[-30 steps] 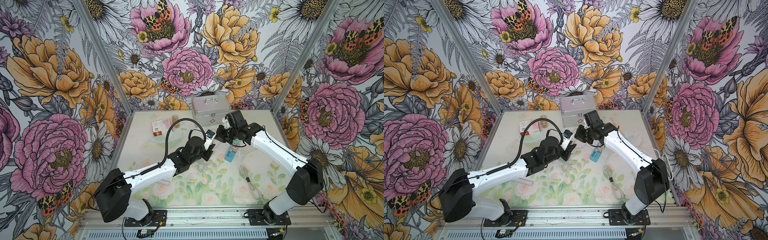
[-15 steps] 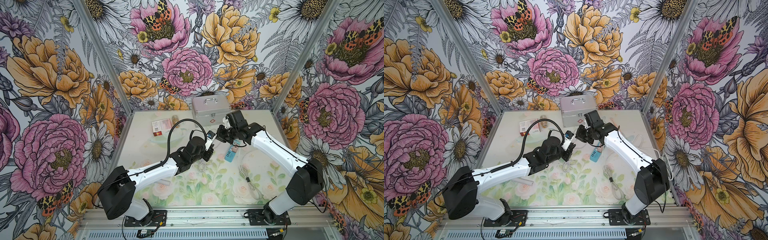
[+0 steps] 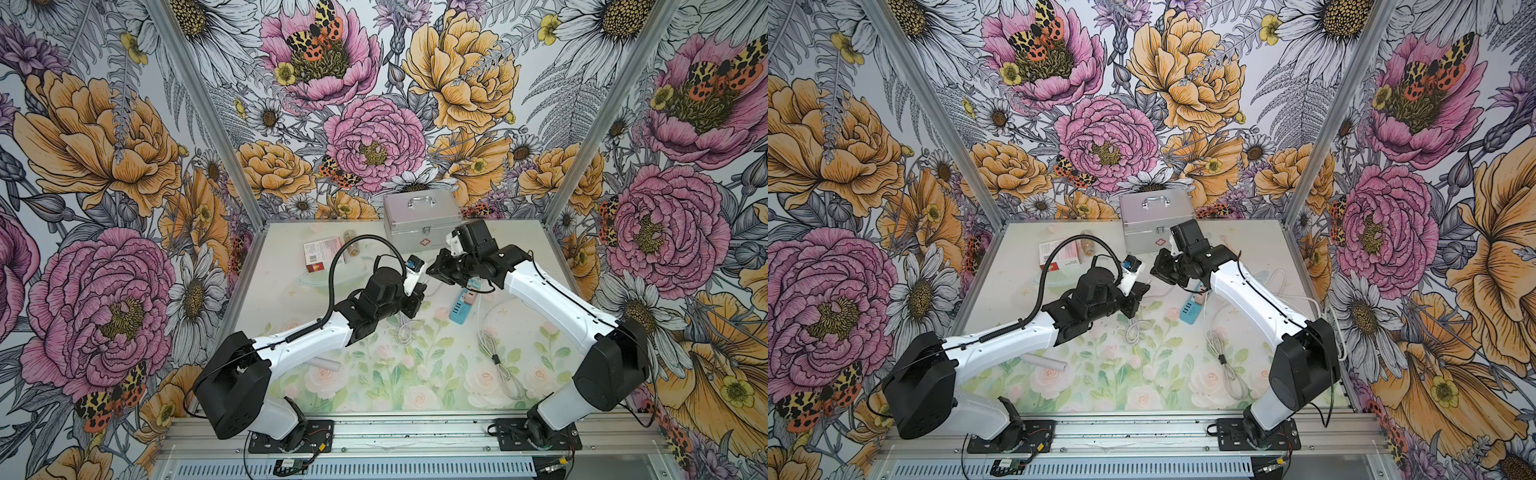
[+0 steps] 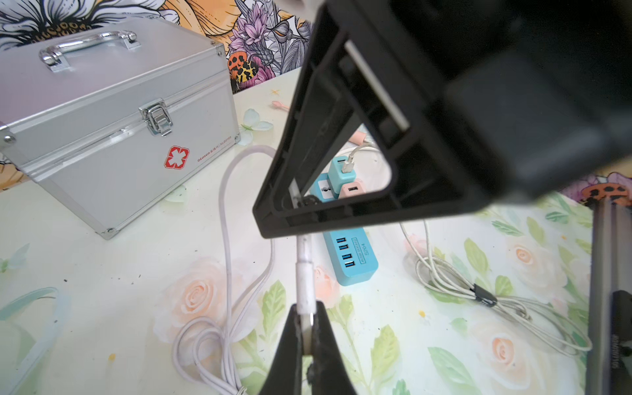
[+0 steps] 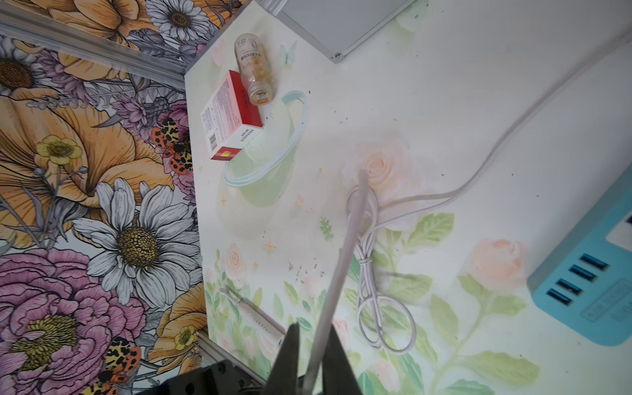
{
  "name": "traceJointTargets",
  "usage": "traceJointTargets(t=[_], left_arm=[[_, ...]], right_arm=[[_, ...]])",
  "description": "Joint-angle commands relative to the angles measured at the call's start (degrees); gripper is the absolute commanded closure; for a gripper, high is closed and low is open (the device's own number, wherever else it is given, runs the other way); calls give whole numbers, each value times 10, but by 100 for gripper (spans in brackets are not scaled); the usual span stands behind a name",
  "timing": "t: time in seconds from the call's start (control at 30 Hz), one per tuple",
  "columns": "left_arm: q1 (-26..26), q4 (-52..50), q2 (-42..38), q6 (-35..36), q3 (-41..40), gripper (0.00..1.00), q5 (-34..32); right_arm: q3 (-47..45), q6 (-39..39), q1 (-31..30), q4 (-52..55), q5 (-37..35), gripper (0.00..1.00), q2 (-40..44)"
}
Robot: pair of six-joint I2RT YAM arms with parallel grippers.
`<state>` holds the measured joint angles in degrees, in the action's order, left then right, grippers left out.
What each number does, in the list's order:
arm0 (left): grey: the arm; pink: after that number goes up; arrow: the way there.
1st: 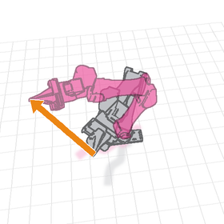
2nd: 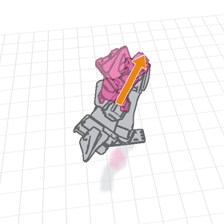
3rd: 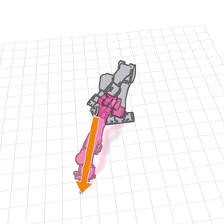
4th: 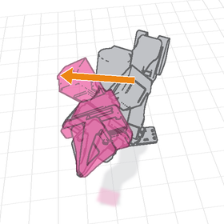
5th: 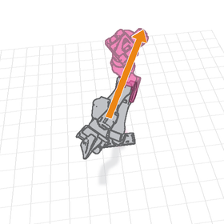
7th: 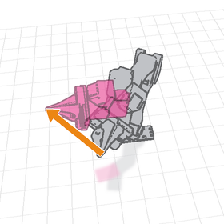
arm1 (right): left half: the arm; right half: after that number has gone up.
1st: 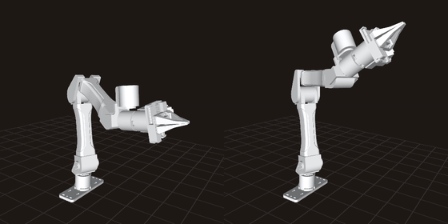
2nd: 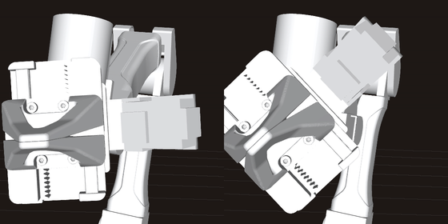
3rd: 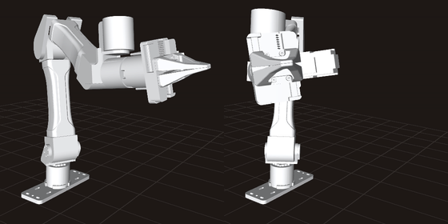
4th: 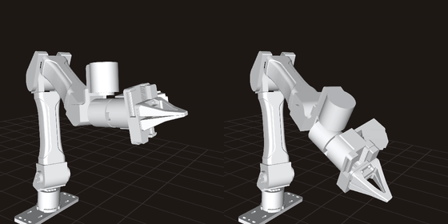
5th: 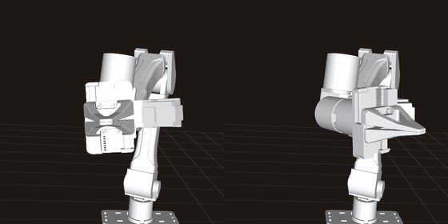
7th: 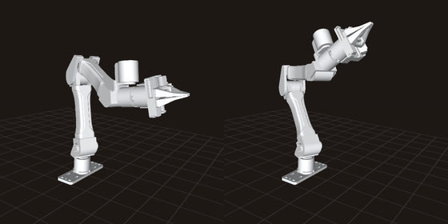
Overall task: Charge the electric toothbrush
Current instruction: Pick up the charging cable from the center of the board.
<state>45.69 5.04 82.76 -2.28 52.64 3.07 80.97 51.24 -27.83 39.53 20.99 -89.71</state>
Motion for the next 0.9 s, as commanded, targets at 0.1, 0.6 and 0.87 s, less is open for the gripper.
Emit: traceJointTargets(t=[0.1, 0.6, 0.87], left_arm=[[-19, 81, -28, -66, -20, 100, 53], [-15, 96, -31, -69, -23, 100, 70], [-13, 96, -21, -57, -16, 100, 66]], right_arm=[[-32, -24, 30, -70, 98, 59, 71], [-114, 28, 50, -185, 173, 76, 68], [-129, 33, 49, -192, 184, 92, 70]])
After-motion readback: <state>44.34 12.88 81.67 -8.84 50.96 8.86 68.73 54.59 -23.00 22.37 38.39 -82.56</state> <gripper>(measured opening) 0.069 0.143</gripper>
